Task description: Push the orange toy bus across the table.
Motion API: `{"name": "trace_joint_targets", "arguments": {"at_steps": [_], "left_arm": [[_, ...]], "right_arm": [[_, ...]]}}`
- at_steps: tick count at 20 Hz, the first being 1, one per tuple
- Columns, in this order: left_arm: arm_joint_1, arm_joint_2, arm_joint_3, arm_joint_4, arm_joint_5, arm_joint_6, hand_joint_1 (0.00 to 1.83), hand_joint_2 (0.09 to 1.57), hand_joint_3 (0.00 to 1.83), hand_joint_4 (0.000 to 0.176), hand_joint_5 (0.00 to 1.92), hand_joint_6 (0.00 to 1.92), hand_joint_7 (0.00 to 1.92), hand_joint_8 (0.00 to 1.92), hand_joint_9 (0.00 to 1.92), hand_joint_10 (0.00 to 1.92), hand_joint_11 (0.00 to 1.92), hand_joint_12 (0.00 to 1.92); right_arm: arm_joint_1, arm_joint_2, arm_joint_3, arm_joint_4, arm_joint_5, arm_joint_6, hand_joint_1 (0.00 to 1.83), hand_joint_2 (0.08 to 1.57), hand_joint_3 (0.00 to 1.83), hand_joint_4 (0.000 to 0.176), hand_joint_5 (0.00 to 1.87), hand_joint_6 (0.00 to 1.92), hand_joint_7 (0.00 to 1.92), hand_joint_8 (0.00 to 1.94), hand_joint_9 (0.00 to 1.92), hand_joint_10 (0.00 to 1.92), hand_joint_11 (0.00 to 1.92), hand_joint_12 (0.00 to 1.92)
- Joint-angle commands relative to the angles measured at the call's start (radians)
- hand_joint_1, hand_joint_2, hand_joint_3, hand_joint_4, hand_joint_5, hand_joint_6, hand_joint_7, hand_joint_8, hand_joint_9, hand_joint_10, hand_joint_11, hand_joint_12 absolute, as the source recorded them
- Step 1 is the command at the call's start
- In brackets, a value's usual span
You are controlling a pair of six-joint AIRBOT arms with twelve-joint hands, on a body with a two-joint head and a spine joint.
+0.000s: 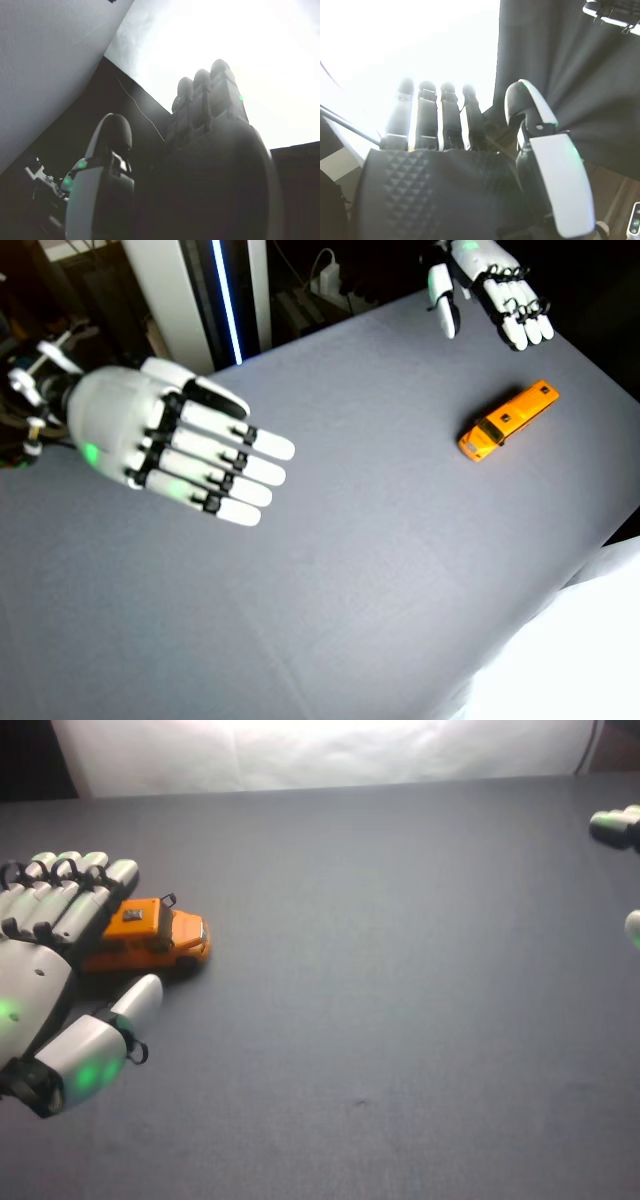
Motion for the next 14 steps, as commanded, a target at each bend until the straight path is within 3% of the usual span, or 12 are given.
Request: {"name": "trace_joint_targets", "arguments": {"at_steps": [1, 4, 5, 6, 10, 11, 14], "left_arm": [[-0.003, 0.001, -0.005, 0.044, -0.122, 0.001, 0.00, 1.48, 0.01, 0.000, 0.14, 0.01, 0.04, 0.01, 0.00, 0.00, 0.00, 0.00], [-0.003, 0.001, -0.003, 0.043, -0.126, 0.001, 0.03, 1.47, 0.00, 0.000, 0.16, 0.01, 0.07, 0.01, 0.03, 0.01, 0.01, 0.00], [-0.003, 0.002, 0.000, 0.038, -0.129, 0.001, 0.03, 1.48, 0.00, 0.000, 0.16, 0.01, 0.06, 0.01, 0.03, 0.01, 0.00, 0.00], [-0.003, 0.005, 0.004, 0.014, -0.137, 0.002, 0.10, 1.50, 0.00, 0.000, 0.14, 0.00, 0.07, 0.00, 0.03, 0.00, 0.00, 0.00], [0.000, 0.025, 0.030, -0.066, -0.137, 0.003, 0.08, 1.51, 0.00, 0.000, 0.11, 0.00, 0.06, 0.00, 0.01, 0.00, 0.00, 0.00], [0.000, 0.031, 0.039, -0.091, -0.134, 0.007, 0.08, 1.51, 0.00, 0.000, 0.09, 0.00, 0.04, 0.00, 0.00, 0.00, 0.00, 0.00], [0.001, 0.033, 0.062, -0.173, -0.132, 0.016, 0.01, 1.50, 0.00, 0.000, 0.08, 0.00, 0.04, 0.00, 0.00, 0.00, 0.00, 0.00]], "right_arm": [[0.005, -0.001, 0.003, 0.001, 0.126, 0.012, 0.69, 1.38, 0.01, 0.000, 0.41, 0.01, 0.38, 0.00, 0.30, 0.01, 0.18, 0.18], [0.005, -0.001, 0.004, 0.001, 0.127, 0.013, 0.67, 1.37, 0.00, 0.013, 0.42, 0.00, 0.40, 0.01, 0.31, 0.01, 0.18, 0.17], [0.005, -0.001, 0.004, 0.001, 0.127, 0.013, 0.64, 1.37, 0.00, 0.001, 0.42, 0.00, 0.39, 0.00, 0.31, 0.00, 0.18, 0.17], [0.005, -0.001, 0.004, 0.001, 0.127, 0.015, 0.64, 1.37, 0.00, 0.011, 0.42, 0.00, 0.39, 0.00, 0.29, 0.00, 0.15, 0.16], [0.005, -0.001, 0.004, 0.001, 0.127, 0.016, 0.65, 1.37, 0.00, 0.005, 0.42, 0.00, 0.40, 0.00, 0.30, 0.00, 0.15, 0.15], [0.005, -0.001, 0.004, 0.001, 0.127, 0.016, 0.66, 1.37, 0.00, 0.016, 0.43, 0.00, 0.41, 0.01, 0.30, 0.01, 0.16, 0.15], [0.005, -0.001, 0.004, 0.000, 0.127, 0.016, 0.67, 1.36, 0.00, 0.016, 0.42, 0.00, 0.41, 0.00, 0.31, 0.01, 0.17, 0.15]]}}
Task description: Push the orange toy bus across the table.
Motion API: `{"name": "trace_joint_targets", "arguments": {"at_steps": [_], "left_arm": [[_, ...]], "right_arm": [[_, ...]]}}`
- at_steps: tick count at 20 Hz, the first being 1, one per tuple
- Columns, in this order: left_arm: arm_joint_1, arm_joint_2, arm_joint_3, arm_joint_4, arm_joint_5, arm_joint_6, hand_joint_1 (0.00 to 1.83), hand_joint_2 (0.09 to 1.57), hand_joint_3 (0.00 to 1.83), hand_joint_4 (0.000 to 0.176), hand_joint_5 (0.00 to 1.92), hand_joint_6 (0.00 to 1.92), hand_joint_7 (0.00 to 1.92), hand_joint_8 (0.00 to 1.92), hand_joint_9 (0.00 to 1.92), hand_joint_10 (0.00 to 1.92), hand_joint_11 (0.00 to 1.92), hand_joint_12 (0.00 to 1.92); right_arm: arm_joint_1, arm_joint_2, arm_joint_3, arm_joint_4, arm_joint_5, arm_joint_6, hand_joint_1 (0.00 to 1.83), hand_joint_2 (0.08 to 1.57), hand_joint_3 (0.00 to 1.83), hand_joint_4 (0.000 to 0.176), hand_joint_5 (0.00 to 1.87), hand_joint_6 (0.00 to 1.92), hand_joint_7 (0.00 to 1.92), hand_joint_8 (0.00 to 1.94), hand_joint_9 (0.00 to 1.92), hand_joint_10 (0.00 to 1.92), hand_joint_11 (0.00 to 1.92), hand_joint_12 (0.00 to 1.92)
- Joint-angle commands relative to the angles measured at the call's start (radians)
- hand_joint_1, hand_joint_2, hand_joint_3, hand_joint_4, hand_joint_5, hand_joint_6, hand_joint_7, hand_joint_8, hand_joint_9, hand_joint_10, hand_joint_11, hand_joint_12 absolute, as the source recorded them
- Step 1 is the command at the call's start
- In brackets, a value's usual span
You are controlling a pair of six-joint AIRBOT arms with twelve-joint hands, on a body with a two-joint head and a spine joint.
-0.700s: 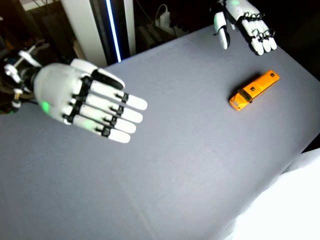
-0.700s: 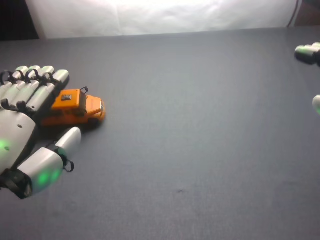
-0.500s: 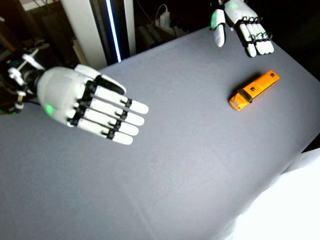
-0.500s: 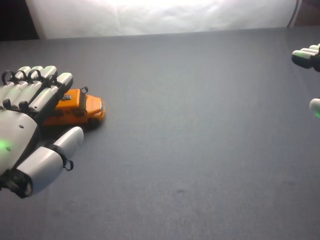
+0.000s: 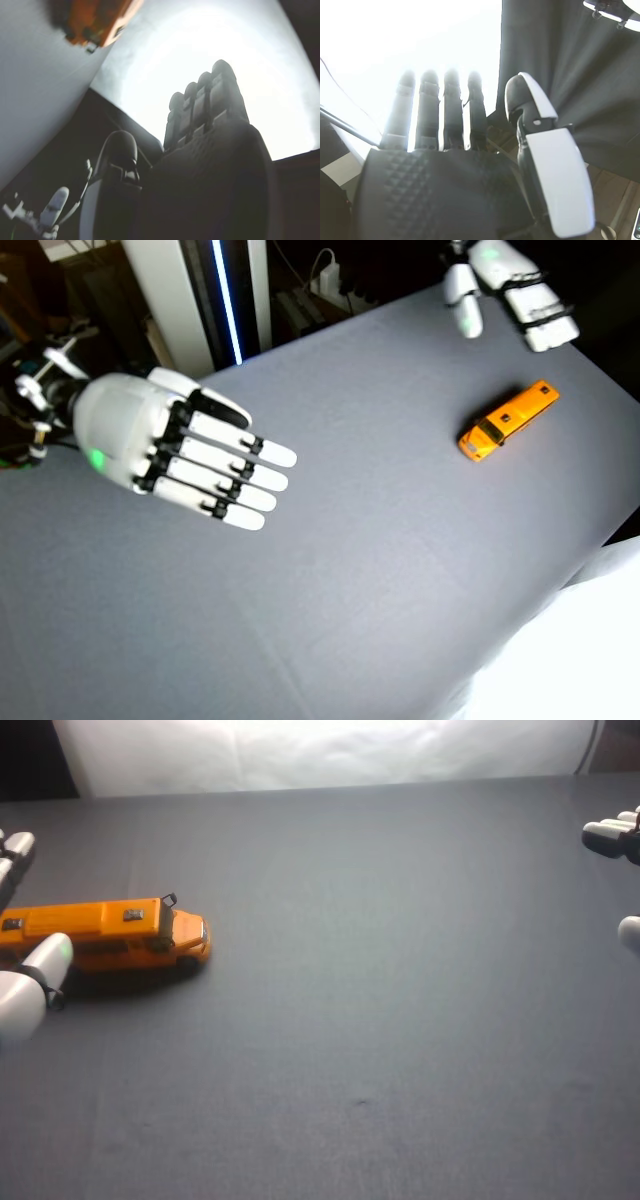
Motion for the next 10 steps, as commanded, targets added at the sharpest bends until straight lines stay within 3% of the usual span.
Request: {"name": "trace_joint_targets", "arguments": {"at_steps": [1, 5, 10], "left_arm": [[-0.007, 0.001, 0.010, 0.015, -0.106, 0.003, 0.00, 1.51, 0.00, 0.000, 0.07, 0.00, 0.03, 0.00, 0.00, 0.00, 0.00, 0.00], [-0.007, 0.001, 0.050, -0.047, -0.037, 0.004, 0.00, 1.52, 0.01, 0.000, 0.08, 0.01, 0.00, 0.00, 0.00, 0.00, 0.02, 0.01], [-0.007, -0.001, 0.111, -0.134, 0.094, 0.023, 0.00, 1.47, 0.00, 0.000, 0.06, 0.00, 0.00, 0.00, 0.00, 0.00, 0.00, 0.00]], "right_arm": [[0.005, 0.000, 0.004, 0.005, 0.129, 0.013, 0.66, 1.36, 0.00, 0.022, 0.42, 0.00, 0.41, 0.00, 0.31, 0.00, 0.17, 0.15], [0.005, 0.000, 0.007, 0.003, 0.129, 0.014, 0.68, 1.36, 0.00, 0.000, 0.42, 0.00, 0.41, 0.00, 0.33, 0.01, 0.20, 0.15], [0.006, 0.000, 0.010, -0.002, 0.127, 0.015, 0.68, 1.36, 0.00, 0.002, 0.43, 0.00, 0.40, 0.00, 0.32, 0.00, 0.20, 0.12]]}}
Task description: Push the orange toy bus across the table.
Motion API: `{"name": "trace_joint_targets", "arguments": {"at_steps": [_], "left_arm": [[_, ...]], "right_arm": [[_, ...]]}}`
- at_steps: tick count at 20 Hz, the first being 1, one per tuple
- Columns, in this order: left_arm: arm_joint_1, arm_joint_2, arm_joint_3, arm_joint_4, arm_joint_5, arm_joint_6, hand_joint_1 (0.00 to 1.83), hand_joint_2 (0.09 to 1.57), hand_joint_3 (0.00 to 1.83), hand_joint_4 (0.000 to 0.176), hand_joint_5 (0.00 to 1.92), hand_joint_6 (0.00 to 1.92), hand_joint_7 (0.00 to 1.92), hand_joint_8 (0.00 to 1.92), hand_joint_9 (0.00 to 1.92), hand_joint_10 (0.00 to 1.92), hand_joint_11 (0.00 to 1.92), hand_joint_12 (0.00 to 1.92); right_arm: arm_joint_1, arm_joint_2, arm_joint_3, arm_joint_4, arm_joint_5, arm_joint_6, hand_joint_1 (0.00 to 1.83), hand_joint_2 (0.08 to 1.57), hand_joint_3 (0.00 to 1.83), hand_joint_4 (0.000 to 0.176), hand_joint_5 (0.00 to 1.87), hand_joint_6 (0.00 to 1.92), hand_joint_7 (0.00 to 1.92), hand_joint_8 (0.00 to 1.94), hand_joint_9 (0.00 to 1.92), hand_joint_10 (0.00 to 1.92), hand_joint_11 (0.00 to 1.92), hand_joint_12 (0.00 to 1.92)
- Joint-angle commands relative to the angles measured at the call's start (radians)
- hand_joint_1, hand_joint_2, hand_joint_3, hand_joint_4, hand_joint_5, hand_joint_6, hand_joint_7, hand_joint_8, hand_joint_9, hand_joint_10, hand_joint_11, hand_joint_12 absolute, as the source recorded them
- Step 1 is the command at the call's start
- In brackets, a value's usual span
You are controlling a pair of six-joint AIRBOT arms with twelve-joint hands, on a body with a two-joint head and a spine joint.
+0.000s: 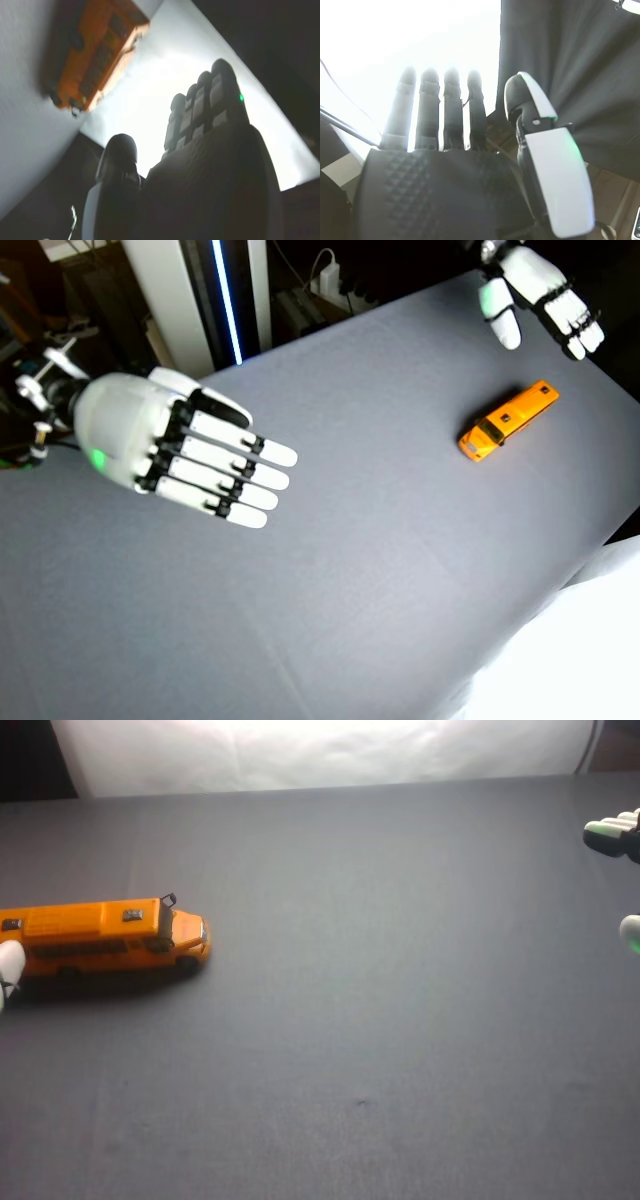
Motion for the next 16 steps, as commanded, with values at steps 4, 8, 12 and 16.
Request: {"name": "trace_joint_targets", "arguments": {"at_steps": [4, 8, 12, 16], "left_arm": [[-0.007, -0.003, 0.031, -0.013, -0.016, 0.043, 0.00, 1.43, 0.00, 0.000, 0.09, 0.01, 0.01, 0.00, 0.01, 0.00, 0.02, 0.01], [-0.006, -0.003, 0.045, -0.045, 0.018, 0.074, 0.00, 1.40, 0.00, 0.000, 0.09, 0.00, 0.00, 0.00, 0.00, 0.00, 0.02, 0.01], [-0.006, -0.007, 0.058, -0.066, 0.048, 0.087, 0.00, 1.44, 0.01, 0.000, 0.07, 0.00, 0.00, 0.00, 0.03, 0.01, 0.03, 0.01], [-0.007, -0.020, 0.079, -0.086, 0.090, 0.101, 0.00, 1.45, 0.01, 0.000, 0.06, 0.00, 0.01, 0.00, 0.02, 0.00, 0.02, 0.01]], "right_arm": [[0.006, 0.000, 0.005, 0.001, 0.122, 0.008, 0.70, 1.36, 0.00, 0.000, 0.42, 0.00, 0.42, 0.00, 0.33, 0.01, 0.21, 0.12], [0.006, 0.000, 0.006, 0.000, 0.118, 0.008, 0.64, 1.37, 0.00, 0.000, 0.42, 0.00, 0.41, 0.00, 0.32, 0.00, 0.19, 0.10], [0.006, 0.000, 0.007, -0.001, 0.114, 0.008, 0.64, 1.36, 0.00, 0.000, 0.43, 0.00, 0.41, 0.00, 0.31, 0.00, 0.18, 0.09], [0.006, 0.000, 0.007, -0.003, 0.112, 0.009, 0.67, 1.36, 0.00, 0.000, 0.42, 0.00, 0.41, 0.00, 0.32, 0.00, 0.20, 0.09]]}}
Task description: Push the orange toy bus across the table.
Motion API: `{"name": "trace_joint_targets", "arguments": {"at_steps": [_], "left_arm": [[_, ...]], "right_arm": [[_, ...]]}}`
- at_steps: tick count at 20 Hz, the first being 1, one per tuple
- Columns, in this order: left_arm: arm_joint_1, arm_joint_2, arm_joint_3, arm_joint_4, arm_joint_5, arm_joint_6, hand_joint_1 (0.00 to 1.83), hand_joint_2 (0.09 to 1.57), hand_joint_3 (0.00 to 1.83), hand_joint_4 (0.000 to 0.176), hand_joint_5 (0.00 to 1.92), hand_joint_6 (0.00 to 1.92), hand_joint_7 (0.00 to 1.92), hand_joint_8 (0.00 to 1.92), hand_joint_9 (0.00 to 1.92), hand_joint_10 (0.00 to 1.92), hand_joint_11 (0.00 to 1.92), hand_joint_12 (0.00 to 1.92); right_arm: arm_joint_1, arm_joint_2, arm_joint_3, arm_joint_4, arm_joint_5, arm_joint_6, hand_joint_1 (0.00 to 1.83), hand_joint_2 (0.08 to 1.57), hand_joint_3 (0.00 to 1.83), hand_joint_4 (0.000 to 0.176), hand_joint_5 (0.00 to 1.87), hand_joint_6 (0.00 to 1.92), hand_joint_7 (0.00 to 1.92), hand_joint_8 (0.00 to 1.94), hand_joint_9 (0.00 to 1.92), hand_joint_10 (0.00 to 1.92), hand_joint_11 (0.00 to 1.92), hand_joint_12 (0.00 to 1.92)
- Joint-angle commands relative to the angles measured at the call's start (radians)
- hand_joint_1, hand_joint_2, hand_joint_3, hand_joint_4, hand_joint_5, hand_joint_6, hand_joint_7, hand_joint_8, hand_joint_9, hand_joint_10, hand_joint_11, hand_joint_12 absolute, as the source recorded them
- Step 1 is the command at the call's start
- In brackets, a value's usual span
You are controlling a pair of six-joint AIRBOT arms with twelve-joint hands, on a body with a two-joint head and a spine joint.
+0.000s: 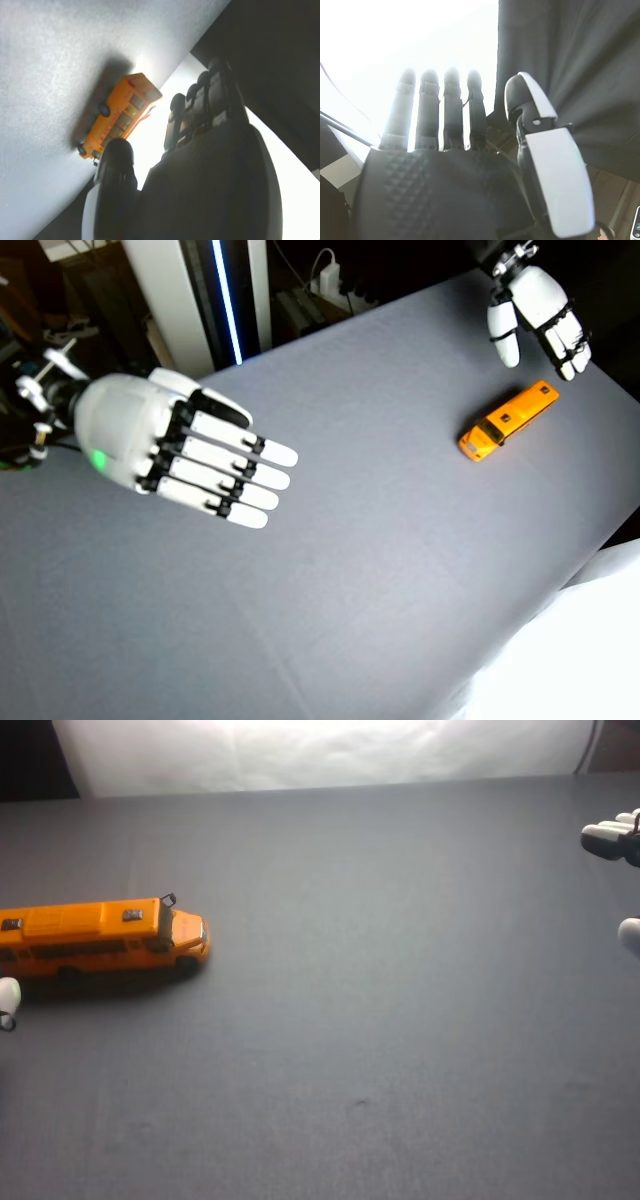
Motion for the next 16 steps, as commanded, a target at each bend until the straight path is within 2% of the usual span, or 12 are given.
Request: {"name": "trace_joint_targets", "arguments": {"at_steps": [1, 11, 16], "left_arm": [[-0.007, 0.000, 0.010, 0.011, -0.093, 0.010, 0.00, 1.45, 0.01, 0.000, 0.06, 0.00, 0.01, 0.00, 0.02, 0.00, 0.02, 0.01], [-0.008, -0.039, 0.043, 0.004, -0.008, 0.029, 0.00, 1.48, 0.01, 0.000, 0.00, 0.00, 0.00, 0.00, 0.00, 0.00, 0.00, 0.00], [-0.039, -0.060, 0.045, 0.056, 0.008, 0.029, 0.00, 1.50, 0.01, 0.000, 0.02, 0.01, 0.00, 0.00, 0.00, 0.00, 0.00, 0.00]], "right_arm": [[0.006, 0.000, 0.005, 0.005, 0.121, 0.009, 0.67, 1.36, 0.00, 0.000, 0.42, 0.00, 0.41, 0.00, 0.32, 0.00, 0.20, 0.09], [0.006, 0.000, 0.005, 0.004, 0.120, 0.017, 0.61, 1.35, 0.00, 0.000, 0.44, 0.00, 0.42, 0.00, 0.32, 0.00, 0.22, 0.08], [0.006, 0.000, 0.005, 0.004, 0.120, 0.017, 0.66, 1.35, 0.00, 0.000, 0.46, 0.01, 0.43, 0.00, 0.33, 0.00, 0.22, 0.08]]}}
